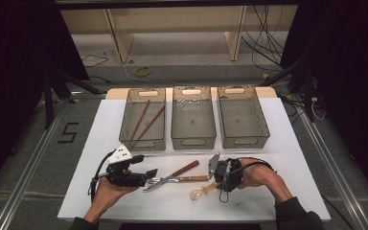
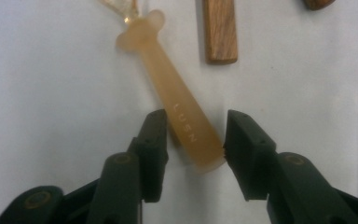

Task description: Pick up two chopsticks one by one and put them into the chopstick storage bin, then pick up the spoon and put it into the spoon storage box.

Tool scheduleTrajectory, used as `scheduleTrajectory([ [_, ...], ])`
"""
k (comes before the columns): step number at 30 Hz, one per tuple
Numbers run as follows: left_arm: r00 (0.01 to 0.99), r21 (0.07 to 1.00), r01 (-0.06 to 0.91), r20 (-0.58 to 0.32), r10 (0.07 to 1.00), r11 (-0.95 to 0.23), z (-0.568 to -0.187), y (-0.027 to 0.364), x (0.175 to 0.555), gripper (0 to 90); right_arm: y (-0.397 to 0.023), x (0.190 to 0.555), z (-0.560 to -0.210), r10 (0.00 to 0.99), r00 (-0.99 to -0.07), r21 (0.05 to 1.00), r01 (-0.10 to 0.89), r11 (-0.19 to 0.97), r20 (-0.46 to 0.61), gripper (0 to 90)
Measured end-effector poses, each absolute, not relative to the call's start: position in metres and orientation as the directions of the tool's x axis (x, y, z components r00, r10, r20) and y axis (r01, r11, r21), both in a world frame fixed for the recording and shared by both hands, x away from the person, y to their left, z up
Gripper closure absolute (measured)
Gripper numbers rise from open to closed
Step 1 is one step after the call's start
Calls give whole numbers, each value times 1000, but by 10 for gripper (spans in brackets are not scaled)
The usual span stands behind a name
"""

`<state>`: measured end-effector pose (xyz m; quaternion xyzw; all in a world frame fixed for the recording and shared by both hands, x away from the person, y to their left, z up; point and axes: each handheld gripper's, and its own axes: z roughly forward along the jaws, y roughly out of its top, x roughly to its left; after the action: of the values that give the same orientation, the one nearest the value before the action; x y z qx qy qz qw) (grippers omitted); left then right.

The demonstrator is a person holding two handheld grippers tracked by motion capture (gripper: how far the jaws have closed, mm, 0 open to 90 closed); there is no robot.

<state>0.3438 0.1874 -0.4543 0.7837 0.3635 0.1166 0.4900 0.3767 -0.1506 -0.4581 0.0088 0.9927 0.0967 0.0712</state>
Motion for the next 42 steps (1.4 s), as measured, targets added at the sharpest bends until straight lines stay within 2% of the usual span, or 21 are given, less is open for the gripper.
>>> scheduleTrajectory([
  [7,707,850,458,-173,686,-259,-455,188,345,219,-152,373,-457,-11,-987,173,-39,984,-160,724],
  [15,705,847,463,-174,688,-260,-457,187,346,220,-154,371,-455,-55,-989,185,-80,980,-135,741],
  [24,708,847,460,-169,686,-265,-459,187,346,221,-160,369,-448,-53,-993,237,-77,969,-106,745],
  [31,702,852,457,-169,692,-256,-462,190,345,221,-165,370,-440,5,-995,301,-26,953,-103,746],
  [42,693,869,442,-173,700,-223,-465,193,344,216,-173,383,-430,197,-977,431,145,890,-78,746],
])
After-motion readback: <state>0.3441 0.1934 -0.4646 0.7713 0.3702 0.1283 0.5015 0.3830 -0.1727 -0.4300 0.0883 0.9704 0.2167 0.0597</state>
